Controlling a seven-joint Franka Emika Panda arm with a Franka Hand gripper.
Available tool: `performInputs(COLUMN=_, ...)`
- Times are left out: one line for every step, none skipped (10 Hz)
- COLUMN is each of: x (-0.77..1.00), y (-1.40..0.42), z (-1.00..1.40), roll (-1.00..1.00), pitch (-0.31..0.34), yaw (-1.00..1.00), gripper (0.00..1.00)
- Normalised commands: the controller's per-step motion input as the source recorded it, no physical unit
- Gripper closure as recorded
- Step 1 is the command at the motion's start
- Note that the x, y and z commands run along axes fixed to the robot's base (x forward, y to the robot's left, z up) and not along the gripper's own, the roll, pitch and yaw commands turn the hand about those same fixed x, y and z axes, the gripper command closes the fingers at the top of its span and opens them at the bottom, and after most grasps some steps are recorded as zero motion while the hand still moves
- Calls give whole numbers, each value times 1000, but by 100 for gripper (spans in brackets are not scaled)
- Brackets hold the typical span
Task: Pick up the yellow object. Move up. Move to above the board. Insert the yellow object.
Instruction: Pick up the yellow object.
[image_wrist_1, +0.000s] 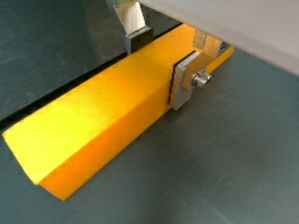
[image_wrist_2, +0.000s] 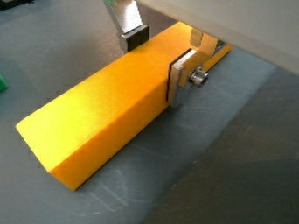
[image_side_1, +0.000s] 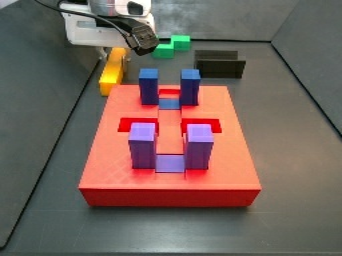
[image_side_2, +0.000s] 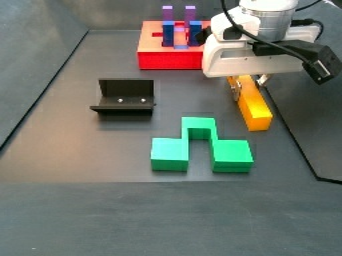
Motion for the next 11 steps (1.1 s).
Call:
performInputs(x=0, y=0, z=0, roll=0, pitch=0, yaw=0, gripper=100)
performInputs(x=0, y=0, z=0, roll=0, pitch=0, yaw=0, gripper=100)
performInputs(x=0, y=0, z=0, roll=0, pitch=0, yaw=0, gripper=100)
performInputs(x=0, y=0, z=0, roll=0, pitch=0, yaw=0, gripper=100)
performInputs(x=0, y=0, z=0, roll=0, pitch=0, yaw=0, gripper=100)
performInputs(x=0, y=0, z=0, roll=0, pitch=0, yaw=0, gripper=100)
performInputs(x=0, y=0, z=0, roll=0, pitch=0, yaw=0, gripper=100)
performInputs(x=0, y=0, z=0, roll=0, pitch=0, yaw=0, gripper=100)
performInputs(x=0, y=0, z=0, roll=0, pitch=0, yaw=0, gripper=100)
performInputs(x=0, y=0, z=0, roll=0, pitch=0, yaw=0, gripper=100)
performInputs(x=0, y=0, z=0, roll=0, pitch=0, yaw=0, gripper=100)
